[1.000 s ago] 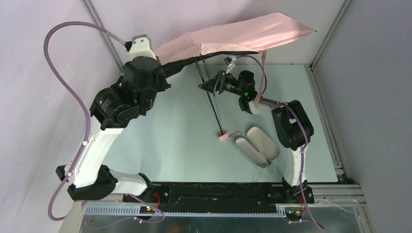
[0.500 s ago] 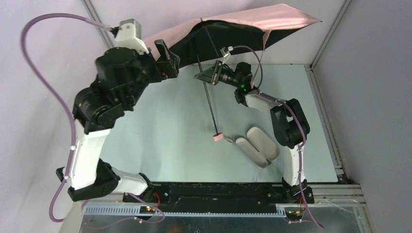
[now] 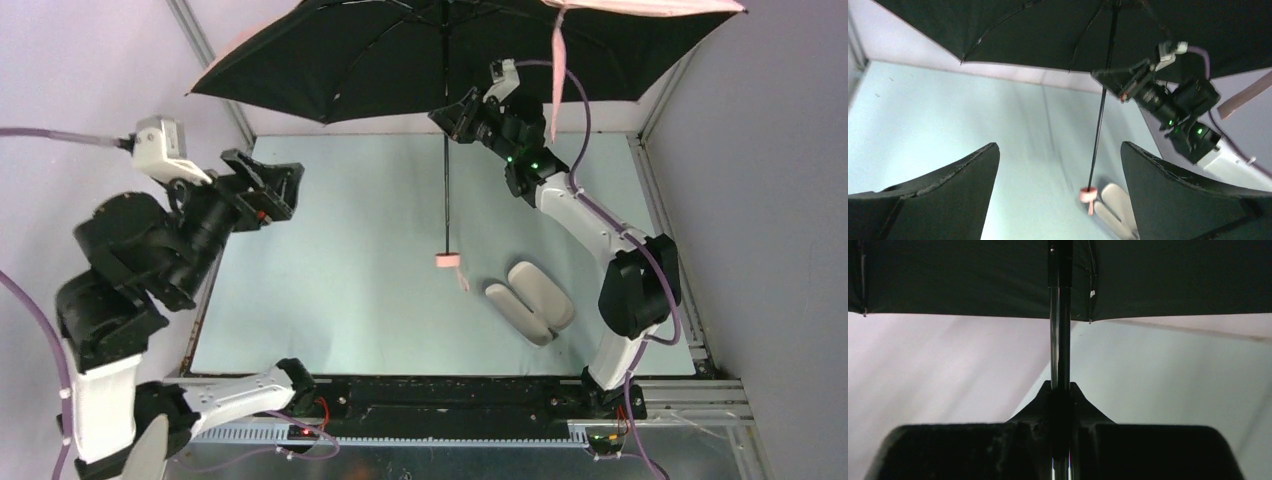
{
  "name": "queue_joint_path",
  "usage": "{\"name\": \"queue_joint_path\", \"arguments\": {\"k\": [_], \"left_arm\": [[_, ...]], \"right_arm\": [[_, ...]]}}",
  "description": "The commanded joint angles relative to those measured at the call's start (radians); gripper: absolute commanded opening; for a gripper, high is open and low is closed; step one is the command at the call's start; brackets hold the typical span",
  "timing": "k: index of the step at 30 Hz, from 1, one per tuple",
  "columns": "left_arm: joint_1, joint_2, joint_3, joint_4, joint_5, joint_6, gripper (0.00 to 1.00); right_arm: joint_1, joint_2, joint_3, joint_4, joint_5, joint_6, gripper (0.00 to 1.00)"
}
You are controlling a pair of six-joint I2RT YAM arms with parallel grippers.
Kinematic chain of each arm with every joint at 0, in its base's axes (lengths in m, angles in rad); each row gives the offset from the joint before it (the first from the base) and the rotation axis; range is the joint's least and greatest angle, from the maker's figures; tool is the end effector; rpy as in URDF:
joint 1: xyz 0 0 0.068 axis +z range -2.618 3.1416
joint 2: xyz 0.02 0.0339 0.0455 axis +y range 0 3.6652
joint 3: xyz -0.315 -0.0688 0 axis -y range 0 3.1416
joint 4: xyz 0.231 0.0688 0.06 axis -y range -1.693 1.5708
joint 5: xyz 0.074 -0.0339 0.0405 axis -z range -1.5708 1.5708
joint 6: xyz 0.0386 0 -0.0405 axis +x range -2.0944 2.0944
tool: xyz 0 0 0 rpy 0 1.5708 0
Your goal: Put away the umbrella
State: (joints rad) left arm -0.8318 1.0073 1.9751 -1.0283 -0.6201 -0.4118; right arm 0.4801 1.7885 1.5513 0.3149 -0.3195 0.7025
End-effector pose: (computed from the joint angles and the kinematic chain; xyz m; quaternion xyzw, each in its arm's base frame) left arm 0.0425 -0.0134 0.5977 -0.0600 0.7218 -0.1996 0.6600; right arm 0.3820 0.2126 0.4337 -0.0416 0.6793 0.4937 0.5414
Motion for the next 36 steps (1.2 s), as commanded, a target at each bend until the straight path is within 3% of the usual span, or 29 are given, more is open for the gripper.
{"name": "queue_joint_path", "arguments": {"k": [1, 6, 9, 11, 19, 22, 27, 29, 31, 32, 33, 34, 35, 36], "left_arm": [[-0.01, -0.045, -0.32, 0.167, 0.143, -0.109, 0.96], [-0.039, -0.079, -0.67, 0.458, 0.245, -0.214, 0.97], [-0.076, -0.04, -0.744, 0.605, 0.291, -0.202, 0.99], [-0.096, -0.005, -0.784, 0.682, 0.322, -0.197, 0.99], [-0.104, 0.06, -0.915, 0.869, 0.43, -0.266, 0.98], [-0.104, 0.054, -0.963, 0.902, 0.435, -0.29, 0.84], [-0.105, 0.064, -1.021, 0.965, 0.466, -0.321, 0.81], [-0.104, 0.076, -1.022, 0.964, 0.465, -0.325, 0.71], [-0.104, 0.095, -1.013, 0.945, 0.466, -0.325, 0.43], [-0.104, 0.1, -1.006, 0.926, 0.466, -0.325, 0.36], [-0.104, 0.109, -0.993, 0.917, 0.47, -0.326, 0.2], [-0.104, 0.112, -0.987, 0.897, 0.473, -0.327, 0.1], [-0.104, 0.114, -0.978, 0.889, 0.476, -0.331, 0.03], [-0.103, 0.112, -0.979, 0.887, 0.478, -0.342, 0.01]], "right_arm": [[0.049, -0.103, 0.146, -0.237, 0.239, -0.289, 0.0], [0.106, -0.167, 0.169, -0.37, 0.48, -0.39, 0.0], [0.183, -0.185, 0.21, -0.445, 0.713, -0.425, 0.0], [0.219, -0.198, 0.225, -0.48, 0.776, -0.413, 0.0], [0.277, -0.286, 0.165, -0.482, 0.778, -0.318, 0.0], [0.286, -0.318, 0.136, -0.489, 0.773, -0.251, 0.0], [0.335, -0.332, 0.13, -0.501, 0.807, -0.25, 0.0], [0.35, -0.334, 0.13, -0.509, 0.814, -0.247, 0.0], [0.358, -0.338, 0.128, -0.518, 0.818, -0.248, 0.0], [0.361, -0.341, 0.128, -0.519, 0.815, -0.25, 0.0], [0.364, -0.344, 0.125, -0.524, 0.811, -0.253, 0.0], [0.365, -0.349, 0.119, -0.524, 0.793, -0.26, 0.03], [0.363, -0.353, 0.106, -0.519, 0.781, -0.274, 0.17], [0.361, -0.363, 0.097, -0.519, 0.745, -0.279, 0.24]]}}
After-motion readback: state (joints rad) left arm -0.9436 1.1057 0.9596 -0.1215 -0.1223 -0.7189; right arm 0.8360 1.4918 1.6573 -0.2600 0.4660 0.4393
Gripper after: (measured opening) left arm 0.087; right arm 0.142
